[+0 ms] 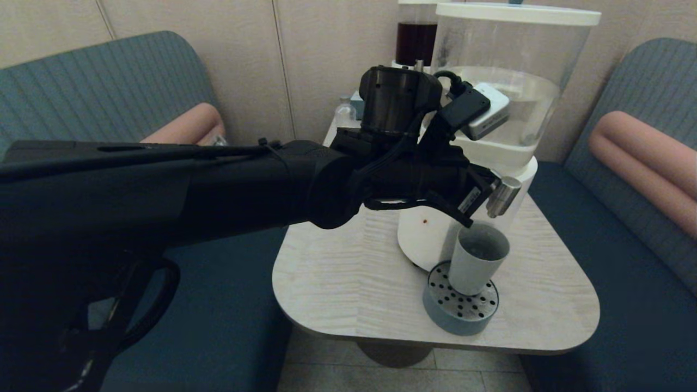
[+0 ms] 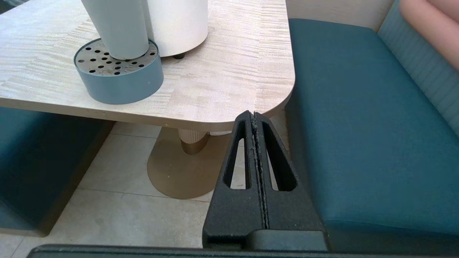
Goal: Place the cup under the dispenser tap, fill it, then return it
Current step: Turn off the faucet
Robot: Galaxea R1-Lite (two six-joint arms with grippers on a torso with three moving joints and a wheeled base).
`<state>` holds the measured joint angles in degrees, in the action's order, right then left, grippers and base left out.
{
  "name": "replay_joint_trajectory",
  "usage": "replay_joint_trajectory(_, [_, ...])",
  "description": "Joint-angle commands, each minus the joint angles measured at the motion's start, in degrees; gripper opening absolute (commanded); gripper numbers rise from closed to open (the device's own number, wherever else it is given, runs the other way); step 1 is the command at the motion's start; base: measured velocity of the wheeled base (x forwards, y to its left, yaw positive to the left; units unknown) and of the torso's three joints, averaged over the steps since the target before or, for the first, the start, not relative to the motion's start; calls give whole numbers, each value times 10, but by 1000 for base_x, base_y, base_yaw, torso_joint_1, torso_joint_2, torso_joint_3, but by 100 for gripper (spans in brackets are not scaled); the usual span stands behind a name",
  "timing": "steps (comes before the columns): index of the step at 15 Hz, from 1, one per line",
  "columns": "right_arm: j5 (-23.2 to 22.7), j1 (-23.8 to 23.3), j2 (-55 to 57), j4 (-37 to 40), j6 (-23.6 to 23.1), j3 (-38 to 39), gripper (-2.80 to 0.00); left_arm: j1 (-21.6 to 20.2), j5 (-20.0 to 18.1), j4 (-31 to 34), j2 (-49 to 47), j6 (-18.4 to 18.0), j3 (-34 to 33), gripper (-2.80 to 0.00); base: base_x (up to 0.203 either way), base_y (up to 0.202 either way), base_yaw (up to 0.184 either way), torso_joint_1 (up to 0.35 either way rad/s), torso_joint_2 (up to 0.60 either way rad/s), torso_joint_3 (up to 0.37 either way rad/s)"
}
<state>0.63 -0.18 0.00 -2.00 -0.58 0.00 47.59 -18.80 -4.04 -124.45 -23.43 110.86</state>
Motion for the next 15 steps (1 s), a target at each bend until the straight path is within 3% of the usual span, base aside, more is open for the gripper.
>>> replay_joint_trajectory(1, [0, 0, 1, 0, 0, 8, -280, 1, -2, 0, -4, -2, 0, -280, 0, 0, 0, 0, 0, 0])
replay_joint_trajectory(10, [0, 0, 1, 0, 0, 8, -280, -10, 2, -9, 21, -4, -20, -280, 0, 0, 0, 0, 0, 0])
replay_joint_trajectory(15, [0, 0, 1, 0, 0, 8, -280, -34, 12, -9, 130, 19, -164, -280, 0, 0, 0, 0, 0, 0])
